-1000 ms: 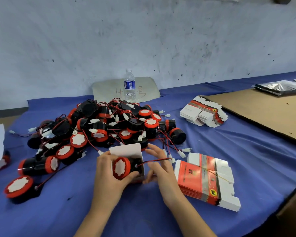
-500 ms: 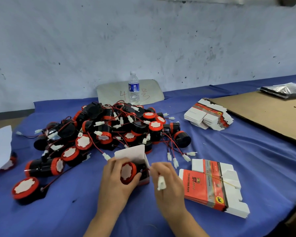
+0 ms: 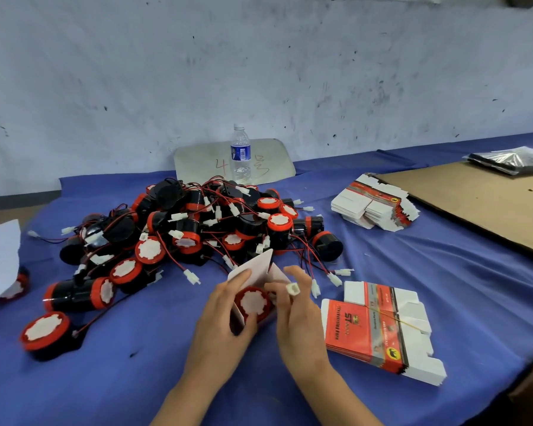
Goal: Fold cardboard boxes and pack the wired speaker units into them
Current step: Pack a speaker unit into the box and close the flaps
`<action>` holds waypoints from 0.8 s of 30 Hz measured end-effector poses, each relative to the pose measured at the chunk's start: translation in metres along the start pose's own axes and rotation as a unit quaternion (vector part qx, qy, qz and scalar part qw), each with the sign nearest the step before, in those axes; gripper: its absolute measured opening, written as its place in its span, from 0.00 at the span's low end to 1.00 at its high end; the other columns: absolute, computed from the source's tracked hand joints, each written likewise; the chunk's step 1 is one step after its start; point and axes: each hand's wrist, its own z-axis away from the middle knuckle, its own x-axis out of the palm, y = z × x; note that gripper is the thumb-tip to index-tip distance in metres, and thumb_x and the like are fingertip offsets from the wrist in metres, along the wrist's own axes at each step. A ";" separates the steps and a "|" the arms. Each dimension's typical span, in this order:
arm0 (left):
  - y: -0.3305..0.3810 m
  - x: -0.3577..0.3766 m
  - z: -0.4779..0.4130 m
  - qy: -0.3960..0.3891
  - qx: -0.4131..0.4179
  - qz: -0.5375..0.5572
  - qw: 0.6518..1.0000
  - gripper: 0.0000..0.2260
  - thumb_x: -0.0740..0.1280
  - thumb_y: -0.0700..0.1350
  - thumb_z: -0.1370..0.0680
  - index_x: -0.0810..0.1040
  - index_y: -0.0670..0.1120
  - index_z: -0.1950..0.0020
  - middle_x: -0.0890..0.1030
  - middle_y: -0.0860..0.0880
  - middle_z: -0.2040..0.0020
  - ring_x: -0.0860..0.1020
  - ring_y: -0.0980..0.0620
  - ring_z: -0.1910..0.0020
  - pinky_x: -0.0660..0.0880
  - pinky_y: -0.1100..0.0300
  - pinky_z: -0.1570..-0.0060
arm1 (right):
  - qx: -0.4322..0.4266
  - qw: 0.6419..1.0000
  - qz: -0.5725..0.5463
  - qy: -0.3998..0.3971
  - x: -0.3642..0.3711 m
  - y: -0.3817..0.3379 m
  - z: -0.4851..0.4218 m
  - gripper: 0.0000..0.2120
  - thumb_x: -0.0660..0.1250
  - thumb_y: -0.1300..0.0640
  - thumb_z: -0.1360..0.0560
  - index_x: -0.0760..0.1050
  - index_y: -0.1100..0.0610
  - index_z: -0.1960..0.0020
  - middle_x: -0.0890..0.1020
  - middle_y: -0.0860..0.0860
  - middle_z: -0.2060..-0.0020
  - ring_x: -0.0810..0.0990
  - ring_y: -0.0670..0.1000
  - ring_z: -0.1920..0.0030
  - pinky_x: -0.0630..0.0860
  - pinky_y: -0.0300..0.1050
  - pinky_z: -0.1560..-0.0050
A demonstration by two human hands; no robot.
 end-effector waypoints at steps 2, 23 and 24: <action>0.001 0.000 0.000 -0.008 0.014 0.005 1.000 0.39 0.71 0.37 0.26 0.58 0.74 0.32 0.67 0.69 0.35 0.68 0.67 0.36 0.66 0.75 0.42 | 0.010 1.000 0.013 -0.008 0.000 -0.001 -0.001 0.13 0.54 0.54 0.18 0.65 0.36 0.41 0.79 0.33 0.53 0.79 0.37 0.55 0.75 0.38 0.55; -0.002 0.002 -0.003 0.008 -0.004 -0.063 0.998 0.10 0.78 0.45 0.32 0.80 0.55 0.55 0.72 0.59 0.45 0.77 0.56 0.56 0.74 0.67 0.61 | 0.013 0.987 0.114 -0.115 -0.001 0.009 -0.003 0.10 0.50 0.49 0.17 0.66 0.53 0.44 0.80 0.50 0.61 0.78 0.55 0.62 0.74 0.56 0.59; -0.002 0.002 -0.005 0.012 -0.011 -0.063 0.998 0.09 0.78 0.46 0.32 0.81 0.52 0.56 0.72 0.58 0.47 0.76 0.57 0.58 0.72 0.69 0.61 | -0.002 0.992 0.094 -0.088 -0.001 0.007 -0.002 0.11 0.48 0.46 0.18 0.66 0.50 0.45 0.80 0.48 0.62 0.78 0.52 0.62 0.74 0.53 0.59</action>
